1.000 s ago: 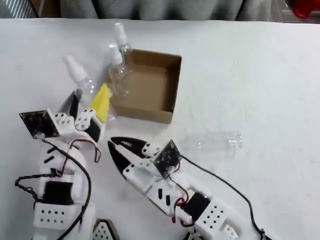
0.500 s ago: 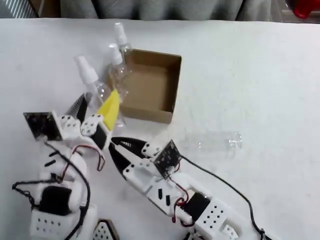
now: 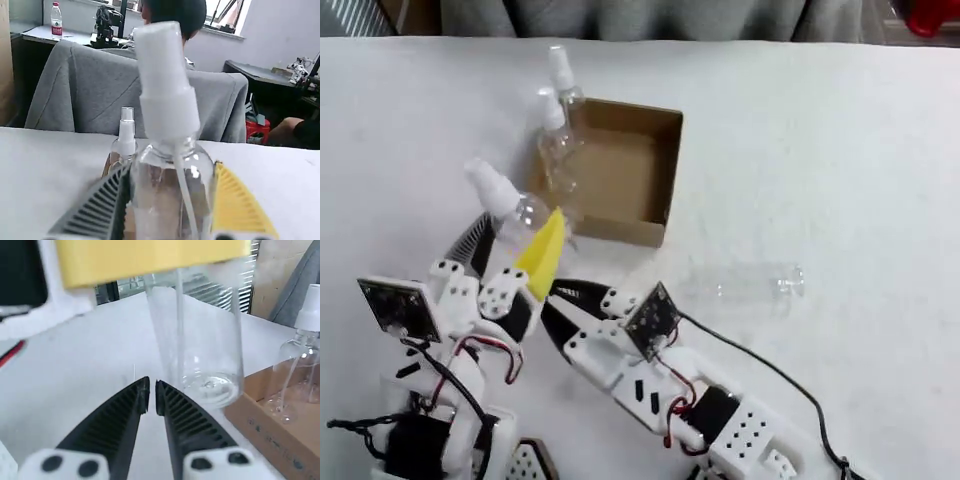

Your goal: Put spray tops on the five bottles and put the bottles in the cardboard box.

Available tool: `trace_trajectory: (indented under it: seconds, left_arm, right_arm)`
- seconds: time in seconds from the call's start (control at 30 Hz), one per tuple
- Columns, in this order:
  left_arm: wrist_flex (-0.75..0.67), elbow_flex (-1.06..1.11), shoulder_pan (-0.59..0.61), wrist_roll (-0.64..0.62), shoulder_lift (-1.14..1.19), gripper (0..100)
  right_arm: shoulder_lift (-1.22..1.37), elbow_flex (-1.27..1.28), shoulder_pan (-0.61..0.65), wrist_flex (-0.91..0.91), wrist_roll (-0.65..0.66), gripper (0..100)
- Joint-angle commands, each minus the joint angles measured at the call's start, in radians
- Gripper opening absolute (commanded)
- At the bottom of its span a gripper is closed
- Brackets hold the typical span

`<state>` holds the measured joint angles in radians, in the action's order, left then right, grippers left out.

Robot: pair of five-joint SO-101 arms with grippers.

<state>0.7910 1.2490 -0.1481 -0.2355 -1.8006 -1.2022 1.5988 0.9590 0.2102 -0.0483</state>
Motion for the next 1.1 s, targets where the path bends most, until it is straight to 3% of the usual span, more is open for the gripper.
trace_trajectory:
  seconds: [0.0,0.5,0.77,1.07]
  left_arm:
    - [0.014,-0.052,-0.013,0.017,-0.012,2]
    - [0.035,-0.044,-0.007,0.02,-0.012,2]
    - [-0.255,0.137,0.084,0.055,-0.005,2]
    - [-0.33,0.14,0.093,0.075,0.016,2]
  right_arm:
    - [-0.024,-0.009,-0.013,0.024,0.005,1.5]
    - [-0.024,-0.014,-0.076,0.019,0.006,1.5]
    - [-0.019,-0.014,-0.07,-0.025,0.075,1.5]
    - [-0.019,-0.029,-0.143,-0.081,0.084,1.5]
